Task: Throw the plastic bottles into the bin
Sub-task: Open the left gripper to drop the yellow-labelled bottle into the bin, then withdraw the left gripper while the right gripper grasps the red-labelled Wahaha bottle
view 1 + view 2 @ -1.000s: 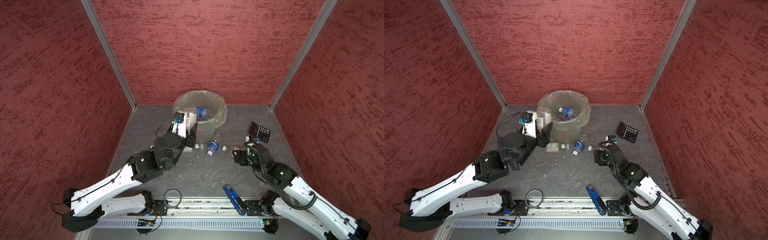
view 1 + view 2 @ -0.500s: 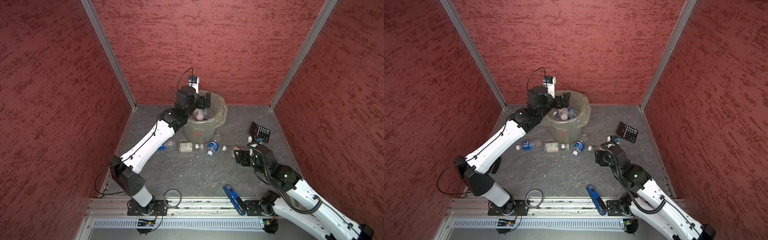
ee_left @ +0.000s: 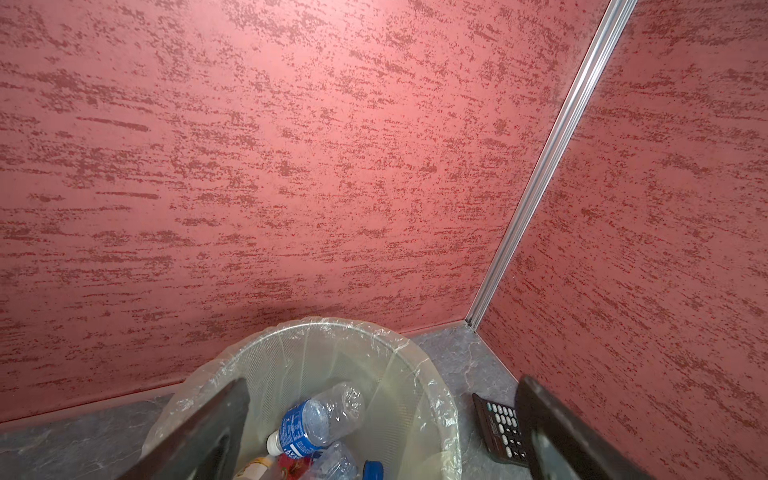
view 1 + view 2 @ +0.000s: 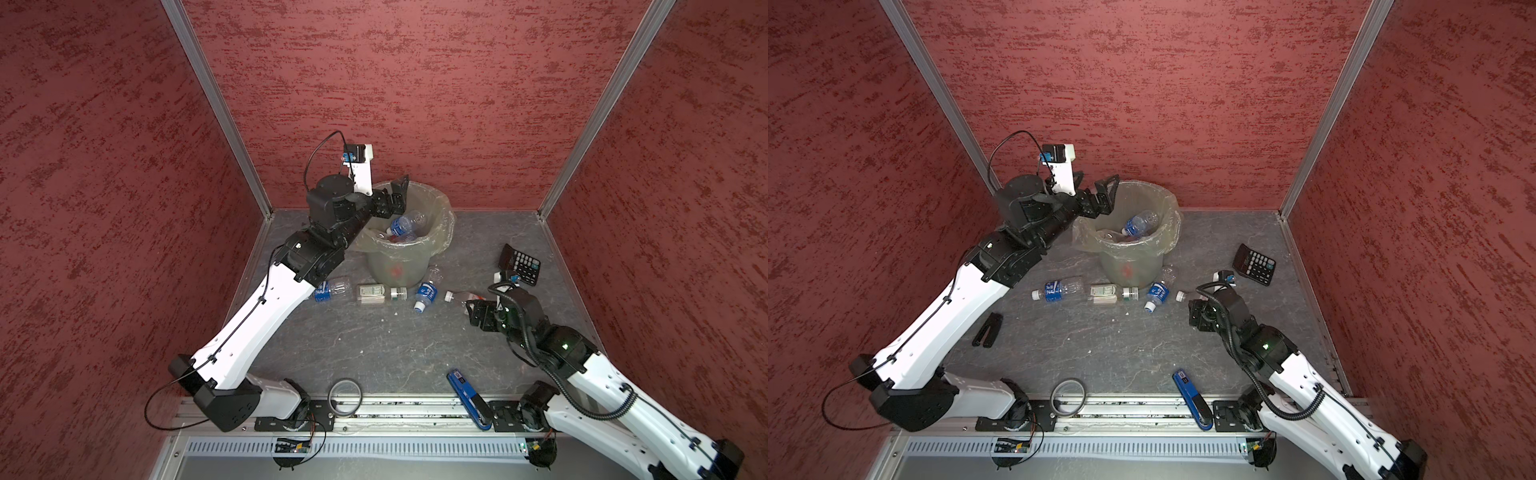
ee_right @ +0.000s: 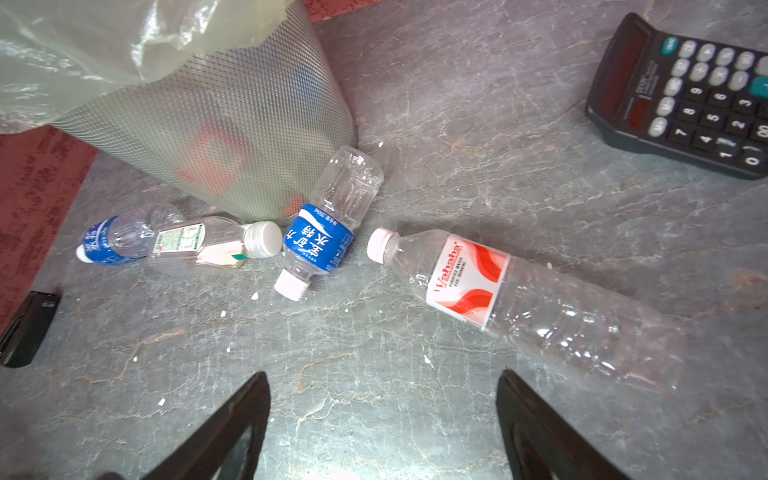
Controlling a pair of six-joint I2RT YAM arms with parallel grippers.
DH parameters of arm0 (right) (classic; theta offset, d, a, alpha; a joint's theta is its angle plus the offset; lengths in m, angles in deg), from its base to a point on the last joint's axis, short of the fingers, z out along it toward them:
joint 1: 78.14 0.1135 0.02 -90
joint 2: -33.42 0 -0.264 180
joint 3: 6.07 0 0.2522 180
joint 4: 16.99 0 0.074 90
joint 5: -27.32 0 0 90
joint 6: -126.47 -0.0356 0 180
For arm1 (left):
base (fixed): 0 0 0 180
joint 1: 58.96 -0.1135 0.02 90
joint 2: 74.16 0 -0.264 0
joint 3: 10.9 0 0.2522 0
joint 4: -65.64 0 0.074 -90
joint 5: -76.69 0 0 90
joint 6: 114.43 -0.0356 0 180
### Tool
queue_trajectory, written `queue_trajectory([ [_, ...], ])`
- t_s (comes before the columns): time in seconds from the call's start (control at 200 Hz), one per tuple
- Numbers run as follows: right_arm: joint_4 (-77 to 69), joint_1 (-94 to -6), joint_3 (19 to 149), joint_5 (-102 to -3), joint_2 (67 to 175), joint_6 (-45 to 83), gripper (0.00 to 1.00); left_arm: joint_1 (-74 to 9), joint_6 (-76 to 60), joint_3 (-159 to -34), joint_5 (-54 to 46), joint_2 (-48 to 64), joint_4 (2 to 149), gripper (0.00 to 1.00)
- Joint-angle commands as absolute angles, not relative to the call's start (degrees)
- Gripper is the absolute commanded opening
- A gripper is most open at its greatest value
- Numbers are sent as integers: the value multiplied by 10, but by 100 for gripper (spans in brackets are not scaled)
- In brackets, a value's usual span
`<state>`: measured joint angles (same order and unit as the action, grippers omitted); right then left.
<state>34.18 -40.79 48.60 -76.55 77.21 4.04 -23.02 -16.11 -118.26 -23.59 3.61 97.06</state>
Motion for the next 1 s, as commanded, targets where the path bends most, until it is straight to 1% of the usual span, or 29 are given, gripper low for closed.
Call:
queue_trajectory([
  [0.0, 363, -408, 510, -806, 800, 27, 88, -233, -150, -1129, -222, 3, 977, 100],
  [0.185, 380, -409, 541, -844, 879, 30, 91, -234, -122, -1012, -219, -84, 985, 100],
  [0.351, 386, -433, 571, -848, 946, 56, 99, -234, -87, -901, -219, -168, 999, 100],
  [0.411, 397, -450, 584, -837, 980, 71, 99, -234, -69, -862, -218, -197, 1004, 100],
  [0.591, 447, -461, 631, -867, 1075, 87, 99, -234, -31, -780, -217, -263, 1042, 100],
  [0.691, 470, -473, 652, -859, 1113, 115, 99, -234, -23, -735, -212, -301, 1048, 100],
  [0.812, 494, -486, 662, -869, 1128, 125, 99, -236, -25, -694, -209, -334, 1066, 100],
  [0.882, 495, -498, 666, -855, 1129, 128, 99, -237, -23, -673, -201, -345, 1073, 100],
  [0.997, 503, -516, 681, -831, 1159, 147, 99, -242, -18, -639, -188, -359, 1068, 100],
])
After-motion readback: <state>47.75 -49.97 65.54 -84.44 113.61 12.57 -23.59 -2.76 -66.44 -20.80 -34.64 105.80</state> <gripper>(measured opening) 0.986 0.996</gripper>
